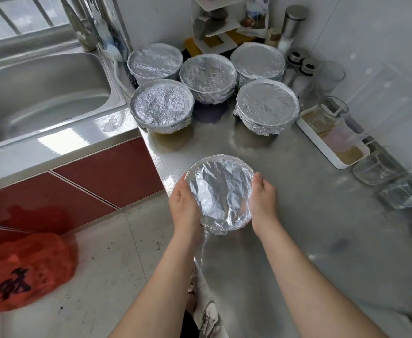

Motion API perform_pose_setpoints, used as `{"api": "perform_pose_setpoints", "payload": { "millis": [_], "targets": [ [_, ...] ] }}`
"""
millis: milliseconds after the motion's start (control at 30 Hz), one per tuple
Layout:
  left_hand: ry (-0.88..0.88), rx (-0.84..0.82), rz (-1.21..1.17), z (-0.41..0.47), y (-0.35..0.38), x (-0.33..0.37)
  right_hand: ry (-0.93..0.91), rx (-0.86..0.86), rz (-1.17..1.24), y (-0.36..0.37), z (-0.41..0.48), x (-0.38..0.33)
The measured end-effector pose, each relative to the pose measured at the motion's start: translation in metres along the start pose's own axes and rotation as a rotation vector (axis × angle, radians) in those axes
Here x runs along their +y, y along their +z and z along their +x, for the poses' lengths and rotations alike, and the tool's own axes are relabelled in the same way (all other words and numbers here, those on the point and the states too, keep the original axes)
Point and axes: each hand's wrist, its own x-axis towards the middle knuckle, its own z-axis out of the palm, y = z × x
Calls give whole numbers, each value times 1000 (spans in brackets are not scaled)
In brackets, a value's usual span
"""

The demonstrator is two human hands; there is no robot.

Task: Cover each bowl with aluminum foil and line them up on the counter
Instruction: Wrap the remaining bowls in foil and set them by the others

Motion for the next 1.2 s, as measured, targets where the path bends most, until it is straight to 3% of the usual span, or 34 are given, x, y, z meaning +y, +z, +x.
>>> {"api": "perform_pose_setpoints", "payload": {
  "millis": [367, 500, 600, 667, 733, 867, 1200],
  "targets": [
    [-13, -29, 5, 68, 41, 45, 68, 28, 104, 39, 75, -37],
    [51, -10, 211, 88, 43, 47, 99, -11, 129, 40, 90, -51],
    [210, 91, 380, 90, 27, 41, 74, 14, -26, 18, 86, -47],
    [207, 90, 428, 87, 20, 42, 117, -83, -92, 5, 78, -49],
    [153, 49, 382, 81, 22, 47, 166, -153, -94, 3, 76, -51],
    [53, 13, 155, 74, 32, 58, 148, -87, -20, 9, 83, -56],
    [52, -4, 17, 85, 44, 69, 83, 58, -2, 24, 98, -55]
  ]
}}
